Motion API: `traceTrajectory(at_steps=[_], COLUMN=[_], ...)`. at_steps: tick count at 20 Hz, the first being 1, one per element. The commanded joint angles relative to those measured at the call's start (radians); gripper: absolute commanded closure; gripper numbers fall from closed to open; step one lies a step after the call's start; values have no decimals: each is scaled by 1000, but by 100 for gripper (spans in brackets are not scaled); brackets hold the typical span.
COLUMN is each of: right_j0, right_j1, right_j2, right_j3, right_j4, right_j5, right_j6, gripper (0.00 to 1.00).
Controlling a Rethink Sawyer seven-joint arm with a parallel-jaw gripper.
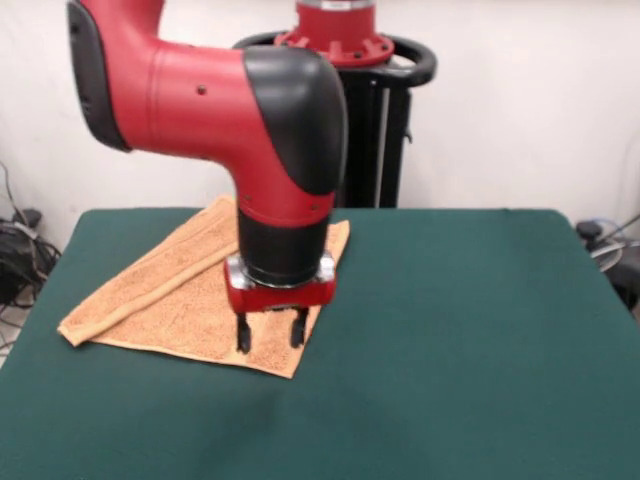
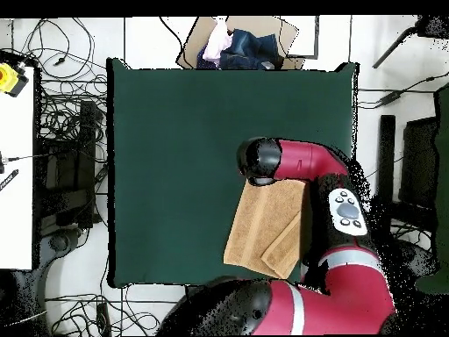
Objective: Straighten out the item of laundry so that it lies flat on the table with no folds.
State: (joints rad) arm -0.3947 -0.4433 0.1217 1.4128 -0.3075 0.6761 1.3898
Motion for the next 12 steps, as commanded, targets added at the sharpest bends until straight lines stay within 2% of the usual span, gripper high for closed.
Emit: traceTrajectory(at_steps=[1, 3, 8, 12], right_j0=[34, 34, 70, 85], right_j1=[96, 118, 232, 245], right_j2=[-14, -29, -91, -121], right_j3=[55, 49, -45, -60], right_j4=[24, 21, 5, 24], right_j5=[-128, -156, -171, -140], right_j6=[259, 259, 267, 264], gripper=[0, 0, 0, 0])
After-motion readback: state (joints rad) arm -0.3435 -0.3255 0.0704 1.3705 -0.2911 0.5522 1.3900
